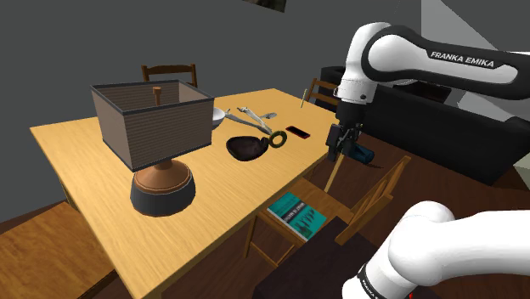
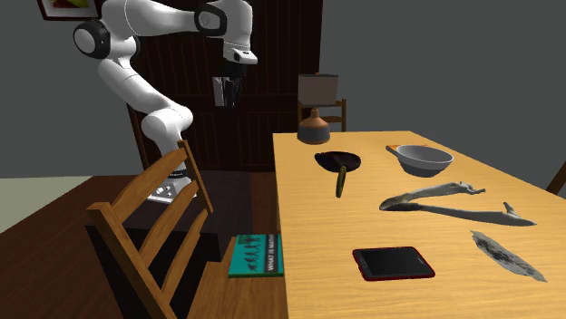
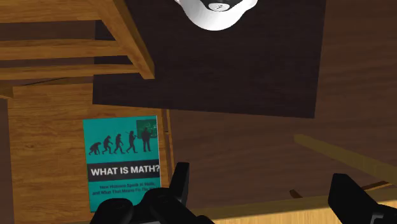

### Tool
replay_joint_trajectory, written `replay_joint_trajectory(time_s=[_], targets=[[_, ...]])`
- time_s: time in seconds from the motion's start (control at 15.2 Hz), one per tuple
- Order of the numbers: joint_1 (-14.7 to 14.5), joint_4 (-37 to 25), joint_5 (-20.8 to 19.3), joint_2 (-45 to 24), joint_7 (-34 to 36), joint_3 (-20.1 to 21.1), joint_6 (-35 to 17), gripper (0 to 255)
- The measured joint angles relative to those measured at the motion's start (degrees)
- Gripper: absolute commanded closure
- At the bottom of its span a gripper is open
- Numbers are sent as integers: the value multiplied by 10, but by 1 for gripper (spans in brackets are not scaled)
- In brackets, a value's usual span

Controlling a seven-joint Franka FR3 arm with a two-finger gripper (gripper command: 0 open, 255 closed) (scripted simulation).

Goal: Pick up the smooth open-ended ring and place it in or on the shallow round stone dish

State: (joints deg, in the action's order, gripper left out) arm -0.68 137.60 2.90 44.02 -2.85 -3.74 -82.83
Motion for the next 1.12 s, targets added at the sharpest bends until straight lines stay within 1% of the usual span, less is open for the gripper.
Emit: replay_joint_trajectory(time_s=[0.13,0.46,0.79,0.99,1.12], targets=[[-1,0,-5,-6,-11,-5,-5,0],[-10,-14,-55,-63,-122,-56,-50,0],[-20,-49,-95,-139,-246,-109,-99,0],[-30,-77,-107,-198,-317,-136,-136,0],[-36,-109,-109,-250,-369,-157,-161,0]])
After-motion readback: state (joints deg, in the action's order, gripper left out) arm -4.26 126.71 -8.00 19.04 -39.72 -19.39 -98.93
